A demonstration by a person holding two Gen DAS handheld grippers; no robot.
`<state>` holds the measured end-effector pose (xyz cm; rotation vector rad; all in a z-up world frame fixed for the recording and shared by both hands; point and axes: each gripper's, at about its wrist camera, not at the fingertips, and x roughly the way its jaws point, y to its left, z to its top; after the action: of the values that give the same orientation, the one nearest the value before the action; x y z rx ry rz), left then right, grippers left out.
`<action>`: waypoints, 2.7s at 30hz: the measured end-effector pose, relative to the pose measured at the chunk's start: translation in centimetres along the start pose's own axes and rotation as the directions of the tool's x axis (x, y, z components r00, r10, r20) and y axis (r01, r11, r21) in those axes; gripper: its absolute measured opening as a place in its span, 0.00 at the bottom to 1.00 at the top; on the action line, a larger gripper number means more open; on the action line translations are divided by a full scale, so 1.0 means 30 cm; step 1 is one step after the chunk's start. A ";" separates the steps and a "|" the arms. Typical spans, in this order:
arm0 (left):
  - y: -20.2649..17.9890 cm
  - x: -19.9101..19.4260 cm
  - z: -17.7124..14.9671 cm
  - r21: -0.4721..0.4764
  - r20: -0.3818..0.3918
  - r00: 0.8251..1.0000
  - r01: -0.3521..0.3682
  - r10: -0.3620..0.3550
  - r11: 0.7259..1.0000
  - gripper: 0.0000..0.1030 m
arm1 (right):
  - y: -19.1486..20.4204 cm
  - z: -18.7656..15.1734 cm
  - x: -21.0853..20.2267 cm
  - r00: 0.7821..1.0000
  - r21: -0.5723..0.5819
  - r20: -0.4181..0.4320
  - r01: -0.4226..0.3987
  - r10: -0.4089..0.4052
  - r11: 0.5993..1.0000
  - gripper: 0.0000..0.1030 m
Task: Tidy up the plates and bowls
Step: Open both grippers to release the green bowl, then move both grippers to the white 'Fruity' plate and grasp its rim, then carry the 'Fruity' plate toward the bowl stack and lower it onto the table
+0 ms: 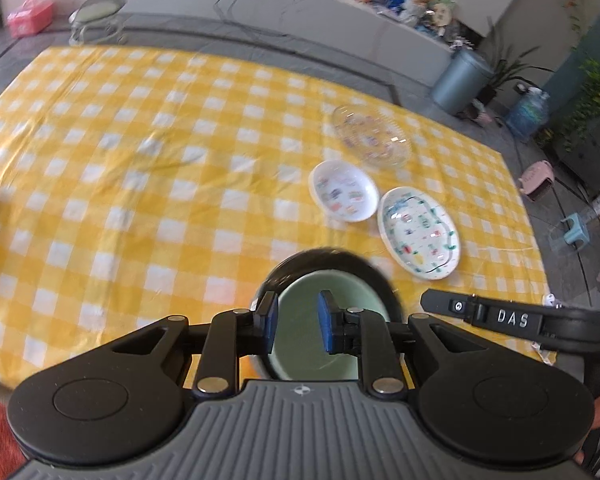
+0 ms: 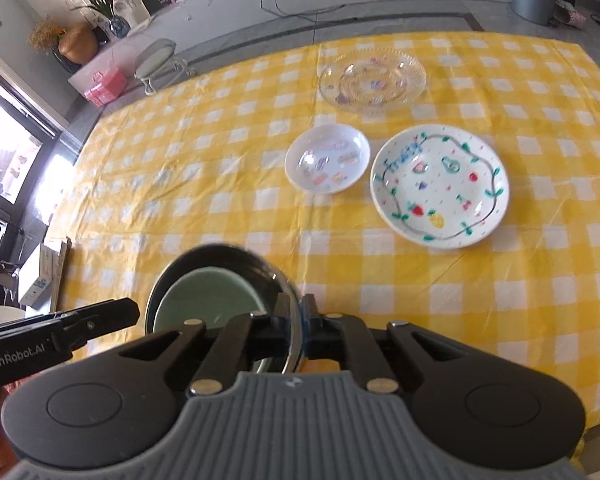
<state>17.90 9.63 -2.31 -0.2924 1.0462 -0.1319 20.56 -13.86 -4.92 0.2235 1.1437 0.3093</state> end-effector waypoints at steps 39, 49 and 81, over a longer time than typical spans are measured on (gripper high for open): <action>-0.303 0.637 0.160 -0.230 -0.049 0.998 -0.054 0.044 0.972 0.36 | -0.714 0.181 0.223 0.970 0.212 0.245 -0.067 0.013 0.975 0.21; -0.336 0.687 0.152 -0.231 -0.074 0.995 -0.084 0.069 0.969 0.33 | -0.780 0.183 0.290 0.977 0.265 0.201 -0.122 0.069 0.957 0.21; -0.427 0.520 -0.002 -0.216 0.078 0.997 0.026 -0.009 0.976 0.15 | -0.854 0.079 0.122 0.960 0.406 0.246 -0.230 0.137 0.885 0.04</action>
<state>26.02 -6.43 -11.47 -0.5014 0.9829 -0.0216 27.37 -36.58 -15.57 0.7459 0.9684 0.1897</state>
